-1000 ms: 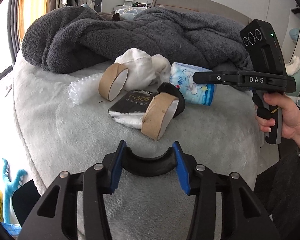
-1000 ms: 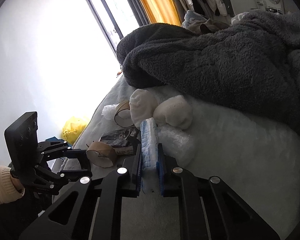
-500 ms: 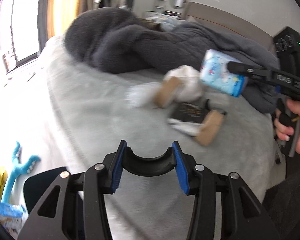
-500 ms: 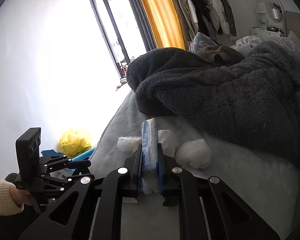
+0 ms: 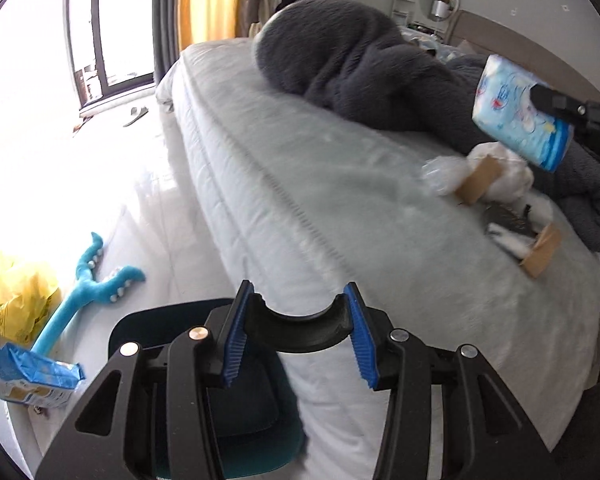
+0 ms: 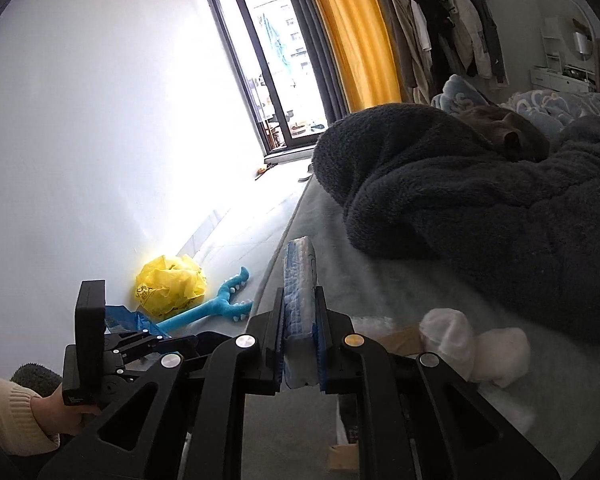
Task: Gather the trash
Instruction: 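Carry the tissue pack with the right tool over the teal bin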
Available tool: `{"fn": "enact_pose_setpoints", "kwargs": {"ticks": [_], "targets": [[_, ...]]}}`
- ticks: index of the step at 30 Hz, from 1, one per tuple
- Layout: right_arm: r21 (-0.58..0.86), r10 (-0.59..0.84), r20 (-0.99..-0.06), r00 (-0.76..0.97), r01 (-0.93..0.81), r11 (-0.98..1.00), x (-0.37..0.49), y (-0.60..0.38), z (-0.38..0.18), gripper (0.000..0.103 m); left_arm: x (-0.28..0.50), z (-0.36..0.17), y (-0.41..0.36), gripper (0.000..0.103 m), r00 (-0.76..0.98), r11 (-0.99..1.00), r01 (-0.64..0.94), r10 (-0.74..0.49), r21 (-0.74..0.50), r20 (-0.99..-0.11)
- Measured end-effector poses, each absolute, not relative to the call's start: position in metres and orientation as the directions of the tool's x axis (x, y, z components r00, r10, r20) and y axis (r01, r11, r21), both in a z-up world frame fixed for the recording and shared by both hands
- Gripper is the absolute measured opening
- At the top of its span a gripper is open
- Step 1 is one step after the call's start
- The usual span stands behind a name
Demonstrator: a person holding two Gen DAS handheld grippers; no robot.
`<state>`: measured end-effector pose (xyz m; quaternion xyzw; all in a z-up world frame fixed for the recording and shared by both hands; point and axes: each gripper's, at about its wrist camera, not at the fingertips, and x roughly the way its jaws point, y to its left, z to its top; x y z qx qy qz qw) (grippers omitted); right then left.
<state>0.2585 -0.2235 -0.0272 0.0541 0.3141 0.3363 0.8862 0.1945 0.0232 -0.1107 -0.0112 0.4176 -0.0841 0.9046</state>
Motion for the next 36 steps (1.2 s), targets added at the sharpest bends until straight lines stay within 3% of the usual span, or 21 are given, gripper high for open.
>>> {"fn": "enact_pose_setpoints", "kwargs": {"ticks": [13,27,33,36], "targets": [[0.309,0.674,-0.562,0.479,-0.635,0.708,0.256,-0.127,-0.040,0.013,0.189,-0.150,0.105,0.049,0.541,0.993,-0.025,-0.081,-0.112,-0.837],[0.321,0.680,-0.652,0.336,-0.690,0.649,0.244,-0.036,-0.076,0.013,0.184,-0.178,0.152,0.049,0.423,0.976,-0.113,-0.120,-0.184,-0.898],[0.339,0.667,-0.683,0.296,-0.681,0.649,0.243,-0.015,-0.090,0.013,0.178,-0.190,0.168,0.052,0.364,0.969,-0.151,-0.128,-0.194,-0.923],[0.352,0.659,-0.698,0.280,-0.668,0.656,0.245,-0.006,-0.099,0.013,0.174,-0.190,0.178,0.062,0.365,0.965,-0.168,-0.128,-0.200,-0.922]]}}
